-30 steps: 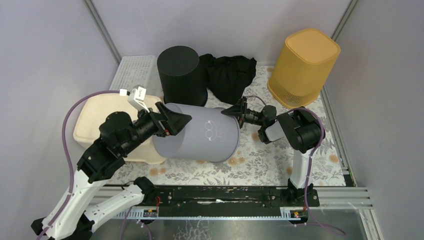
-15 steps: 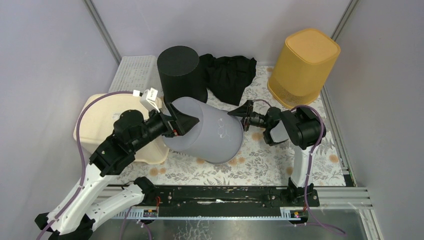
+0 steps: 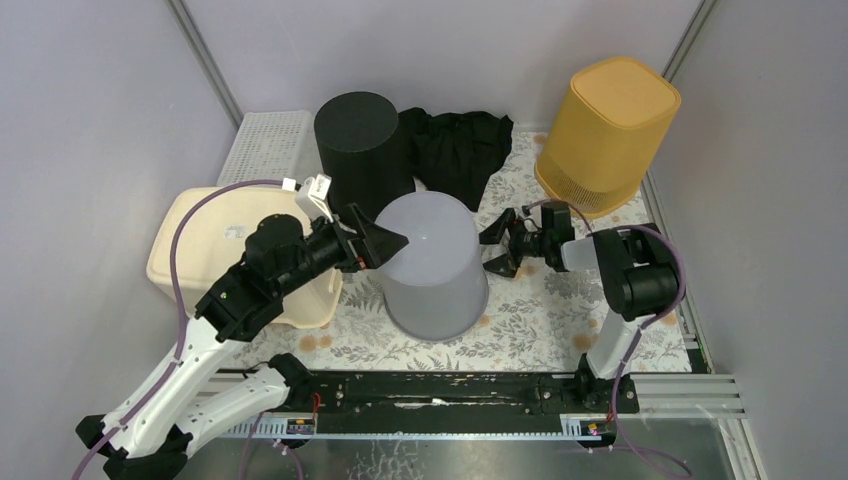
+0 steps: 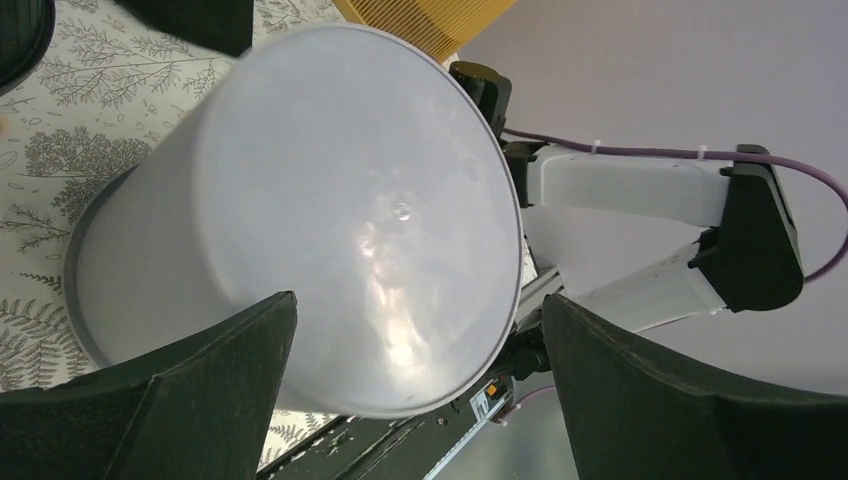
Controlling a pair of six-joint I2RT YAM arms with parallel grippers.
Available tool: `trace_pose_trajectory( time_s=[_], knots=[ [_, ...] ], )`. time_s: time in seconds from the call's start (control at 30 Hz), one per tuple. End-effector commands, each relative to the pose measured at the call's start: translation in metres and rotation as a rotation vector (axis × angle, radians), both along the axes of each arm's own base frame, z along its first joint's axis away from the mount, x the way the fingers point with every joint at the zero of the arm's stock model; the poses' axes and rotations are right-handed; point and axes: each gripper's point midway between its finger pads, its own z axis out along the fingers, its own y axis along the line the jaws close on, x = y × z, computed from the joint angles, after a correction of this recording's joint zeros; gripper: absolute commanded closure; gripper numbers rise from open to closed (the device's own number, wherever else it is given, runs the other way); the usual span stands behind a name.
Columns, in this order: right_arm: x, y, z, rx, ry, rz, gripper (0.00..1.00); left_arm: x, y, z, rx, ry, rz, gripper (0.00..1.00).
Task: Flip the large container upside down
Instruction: Turn the container upside down at the center of the board.
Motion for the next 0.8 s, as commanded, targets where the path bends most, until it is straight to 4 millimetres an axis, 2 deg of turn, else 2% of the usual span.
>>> trace_pose_trajectory(
  time_s=[0.0,0.13,0.3,0.4,0.5,0.6,0.77],
  knots=[
    [-0.004,-0.034,-0.014,-0.244,-0.055,0.037,0.05,0.002,-0.006,0.011,-0.051,-0.04,-0.019,0.0],
    [-0.003,-0.053,-0.01,-0.357,-0.087,0.031,0.03,0.003,-0.006,0.008,-0.046,-0.039,-0.017,0.0],
    [-0.001,-0.079,0.011,-0.556,-0.169,0.018,0.01,0.005,-0.004,0.008,-0.024,-0.05,-0.008,0.0],
    [0.0,-0.103,0.029,-0.709,-0.223,-0.006,0.01,0.008,-0.002,0.005,0.005,-0.059,0.002,0.0],
    [-0.006,-0.118,0.053,-0.794,-0.259,-0.029,0.0,0.013,0.003,-0.005,0.059,-0.053,0.028,0.0],
    [-0.009,-0.12,0.079,-0.792,-0.31,-0.069,0.0,0.019,0.011,-0.017,0.117,-0.038,0.072,0.0],
    [-0.016,-0.112,0.122,-0.723,-0.4,-0.107,0.0,0.029,0.019,-0.042,0.201,-0.002,0.125,0.0]
  ],
)
